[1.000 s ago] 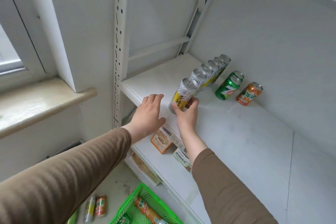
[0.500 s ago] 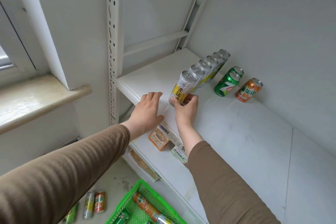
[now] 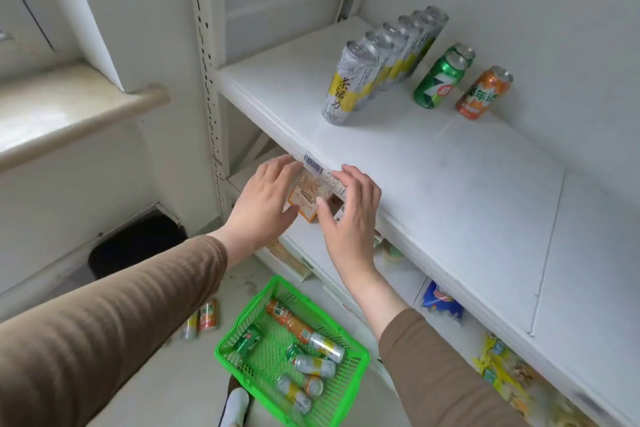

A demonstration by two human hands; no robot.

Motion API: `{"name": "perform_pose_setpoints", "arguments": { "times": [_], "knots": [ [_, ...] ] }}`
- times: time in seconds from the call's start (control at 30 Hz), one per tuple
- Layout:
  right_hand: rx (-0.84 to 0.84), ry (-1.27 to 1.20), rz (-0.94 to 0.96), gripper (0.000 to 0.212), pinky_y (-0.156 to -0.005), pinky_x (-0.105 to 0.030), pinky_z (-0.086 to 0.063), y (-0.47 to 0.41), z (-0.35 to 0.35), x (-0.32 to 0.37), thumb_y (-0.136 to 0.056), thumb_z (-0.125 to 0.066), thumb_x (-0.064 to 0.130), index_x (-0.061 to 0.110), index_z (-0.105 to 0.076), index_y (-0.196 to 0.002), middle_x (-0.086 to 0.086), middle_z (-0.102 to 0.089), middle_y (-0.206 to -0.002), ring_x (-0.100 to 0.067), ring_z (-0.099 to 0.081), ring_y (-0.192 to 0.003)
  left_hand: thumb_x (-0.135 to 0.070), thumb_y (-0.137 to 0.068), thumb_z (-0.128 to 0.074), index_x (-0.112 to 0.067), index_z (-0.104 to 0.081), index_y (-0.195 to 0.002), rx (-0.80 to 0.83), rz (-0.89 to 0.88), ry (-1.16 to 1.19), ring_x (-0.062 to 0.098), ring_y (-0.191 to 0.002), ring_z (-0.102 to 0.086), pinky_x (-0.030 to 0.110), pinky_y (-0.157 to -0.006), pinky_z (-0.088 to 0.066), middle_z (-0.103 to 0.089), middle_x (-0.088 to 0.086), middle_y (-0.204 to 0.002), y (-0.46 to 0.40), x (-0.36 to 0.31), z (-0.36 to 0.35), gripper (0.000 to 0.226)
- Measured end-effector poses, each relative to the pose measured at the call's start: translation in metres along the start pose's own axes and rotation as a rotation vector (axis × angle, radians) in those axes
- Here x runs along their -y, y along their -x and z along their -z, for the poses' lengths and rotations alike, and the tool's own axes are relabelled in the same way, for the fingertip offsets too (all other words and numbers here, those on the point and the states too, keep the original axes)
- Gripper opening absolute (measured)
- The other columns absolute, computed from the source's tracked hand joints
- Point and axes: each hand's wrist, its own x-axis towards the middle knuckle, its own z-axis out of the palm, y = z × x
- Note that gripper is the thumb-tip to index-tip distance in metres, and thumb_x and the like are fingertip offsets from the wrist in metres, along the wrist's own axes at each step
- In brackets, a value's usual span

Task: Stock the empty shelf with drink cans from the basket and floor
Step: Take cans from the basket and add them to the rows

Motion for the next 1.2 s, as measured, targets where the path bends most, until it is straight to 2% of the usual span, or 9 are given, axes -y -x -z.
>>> {"name": "perform_pose_setpoints", "arguments": {
  "times": [0.13, 0.33, 0.47, 0.63, 0.8, 0.93, 1.2],
  "knots": [
    [0.145, 0.059, -0.042, 0.04, -0.11, -0.036, -0.036, 0.08, -0.009, -0.023, -0.086, -0.069, 0.014, 0.011, -0.058, -0.124, -0.005, -0.053, -0.135, -0.027, -0.048, -0.126, -0.018, -0.072, -0.071, -0.011, -0.041, -0.14, 0.084, 0.037, 0.008, 0.033, -0.127, -0.041, 0.043, -0.108, -0.037, -0.042, 0.012, -0.141, 0.065, 0.008, -0.039, 0.075],
    [0.356, 0.085, -0.301, 0.043, -0.105, -0.041, -0.041, 0.215, -0.046, -0.079, -0.082, -0.071, 0.013, 0.012, -0.055, -0.122, -0.005, -0.054, -0.127, -0.026, -0.048, -0.12, -0.019, -0.072, -0.069, -0.011, -0.04, -0.14, 0.294, 0.165, 0.03, 0.032, -0.129, -0.04, 0.045, -0.106, -0.039, -0.042, 0.009, -0.142, 0.187, 0.028, -0.122, 0.075],
    [0.505, 0.137, -0.444, 0.04, -0.102, -0.044, -0.041, 0.302, -0.075, -0.126, -0.083, -0.071, 0.013, 0.011, -0.056, -0.12, -0.008, -0.057, -0.122, -0.03, -0.05, -0.117, -0.019, -0.073, -0.069, -0.008, -0.04, -0.142, 0.432, 0.248, 0.026, 0.034, -0.128, -0.04, 0.044, -0.109, -0.036, -0.043, 0.012, -0.141, 0.263, 0.041, -0.188, 0.076],
    [0.7, 0.129, -0.653, 0.04, -0.106, -0.041, -0.04, 0.399, -0.119, -0.201, -0.087, -0.07, 0.011, 0.008, -0.057, -0.124, -0.011, -0.058, -0.127, -0.03, -0.051, -0.125, -0.023, -0.077, -0.068, -0.009, -0.036, -0.144, 0.614, 0.349, 0.007, 0.034, -0.128, -0.038, 0.046, -0.107, -0.037, -0.041, 0.012, -0.142, 0.328, 0.052, -0.291, 0.076],
    [1.012, 0.184, -0.675, 0.046, -0.102, -0.039, -0.04, 0.486, -0.177, -0.28, -0.09, -0.068, 0.014, 0.007, -0.053, -0.132, -0.015, -0.058, -0.133, -0.033, -0.051, -0.127, -0.027, -0.082, -0.065, -0.011, -0.031, -0.147, 0.786, 0.359, -0.076, 0.032, -0.129, -0.036, 0.043, -0.106, -0.036, -0.037, 0.011, -0.143, 0.365, 0.067, -0.401, 0.075],
    [1.19, 0.219, -0.635, 0.045, -0.097, -0.041, -0.042, 0.538, -0.237, -0.333, -0.093, -0.063, 0.018, 0.005, -0.05, -0.134, -0.017, -0.057, -0.133, -0.037, -0.051, -0.125, -0.026, -0.082, -0.065, -0.014, -0.033, -0.145, 0.847, 0.378, -0.117, 0.03, -0.131, -0.034, 0.046, -0.106, -0.037, -0.037, 0.01, -0.143, 0.377, 0.092, -0.477, 0.072],
    [1.321, 0.303, -0.492, 0.035, -0.096, -0.04, -0.049, 0.611, -0.342, -0.4, -0.09, -0.061, 0.004, 0.008, -0.057, -0.125, -0.015, -0.061, -0.125, -0.035, -0.059, -0.119, -0.028, -0.086, -0.061, -0.013, -0.033, -0.145, 0.914, 0.283, -0.213, 0.03, -0.131, -0.036, 0.045, -0.105, -0.037, -0.04, 0.011, -0.141, 0.385, 0.144, -0.557, 0.066]
  ]
}}
